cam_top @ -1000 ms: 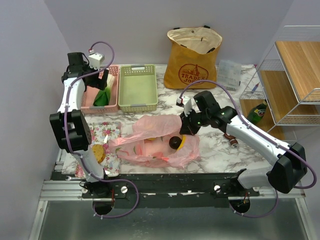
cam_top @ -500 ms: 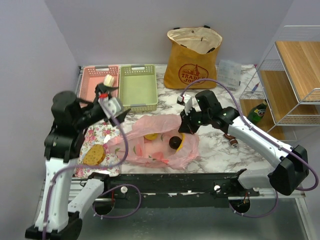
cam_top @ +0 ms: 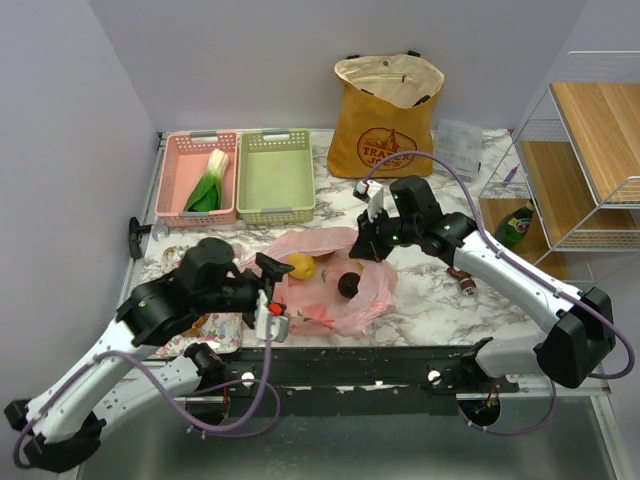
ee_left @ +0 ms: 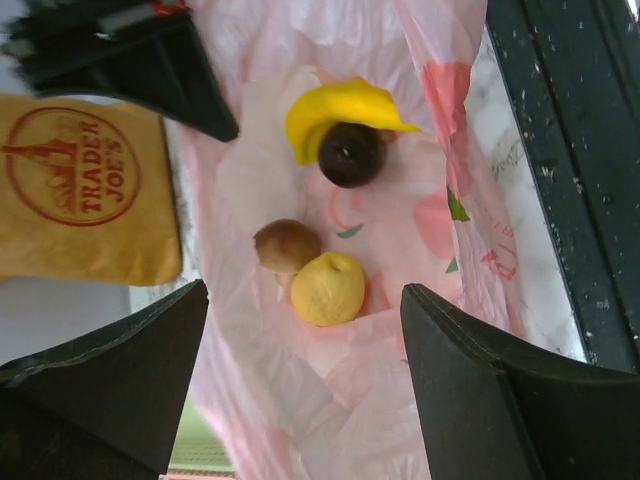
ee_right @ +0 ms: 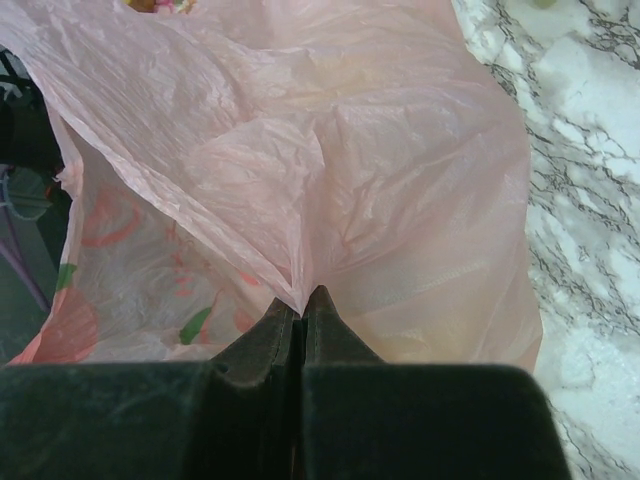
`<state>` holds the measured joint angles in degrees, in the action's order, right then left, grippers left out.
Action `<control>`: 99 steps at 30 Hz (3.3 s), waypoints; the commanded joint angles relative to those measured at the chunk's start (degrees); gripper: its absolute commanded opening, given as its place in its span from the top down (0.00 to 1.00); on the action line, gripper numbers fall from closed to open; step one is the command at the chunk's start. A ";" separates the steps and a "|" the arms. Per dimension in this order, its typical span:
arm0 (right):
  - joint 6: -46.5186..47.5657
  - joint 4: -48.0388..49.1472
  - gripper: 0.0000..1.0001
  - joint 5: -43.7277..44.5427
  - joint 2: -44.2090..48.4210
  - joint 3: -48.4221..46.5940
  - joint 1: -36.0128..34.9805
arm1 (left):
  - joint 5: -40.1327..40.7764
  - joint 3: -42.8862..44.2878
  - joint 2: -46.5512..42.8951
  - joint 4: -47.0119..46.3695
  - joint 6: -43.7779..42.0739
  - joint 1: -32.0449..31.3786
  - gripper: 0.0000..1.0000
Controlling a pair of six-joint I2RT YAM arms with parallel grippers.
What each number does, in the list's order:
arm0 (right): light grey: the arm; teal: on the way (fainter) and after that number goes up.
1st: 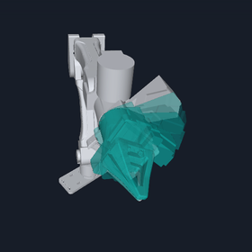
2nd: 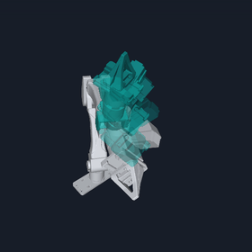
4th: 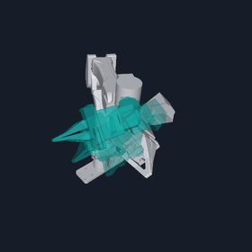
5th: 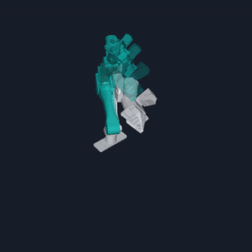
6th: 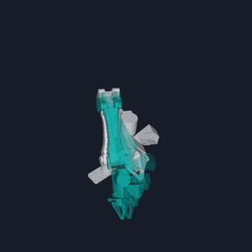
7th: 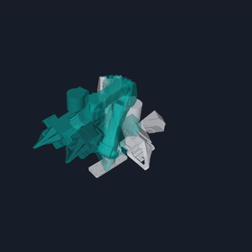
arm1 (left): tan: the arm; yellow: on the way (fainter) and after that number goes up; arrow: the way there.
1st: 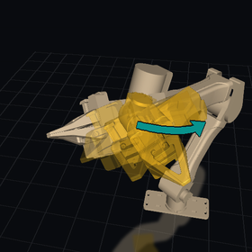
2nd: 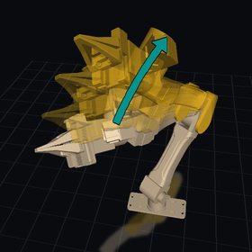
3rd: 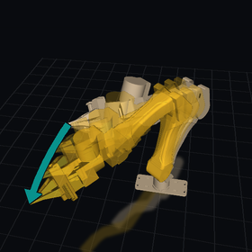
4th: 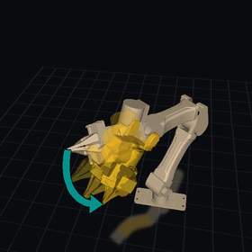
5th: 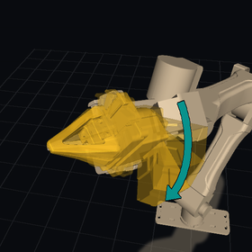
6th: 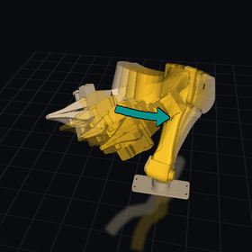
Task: Untie the knot of the grocery bags and take out the mixed food
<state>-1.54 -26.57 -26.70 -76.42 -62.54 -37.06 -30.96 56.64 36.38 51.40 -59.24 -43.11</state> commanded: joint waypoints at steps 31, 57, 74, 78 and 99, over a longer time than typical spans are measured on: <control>3.73 3.34 0.99 1.78 1.43 -1.15 0.15 | 33.72 -14.87 42.83 -39.26 -4.83 -1.64 0.02; 4.27 4.24 0.99 3.76 -0.48 -0.91 0.32 | -3.87 -0.63 20.12 -6.51 5.19 -2.52 0.69; 3.76 5.34 0.99 6.63 0.12 -1.37 1.11 | 13.26 36.41 46.99 -14.67 35.79 24.99 0.76; 4.08 5.14 0.99 6.19 0.56 -0.74 1.29 | 15.46 40.50 57.48 -17.59 37.10 28.91 0.76; 7.60 3.06 0.99 7.18 -0.78 -0.92 2.17 | 20.06 66.68 94.62 -12.13 39.18 30.92 0.58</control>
<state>4.62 -23.03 -21.15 -76.42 -62.54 -35.22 -13.19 120.57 129.27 37.60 -21.02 -12.12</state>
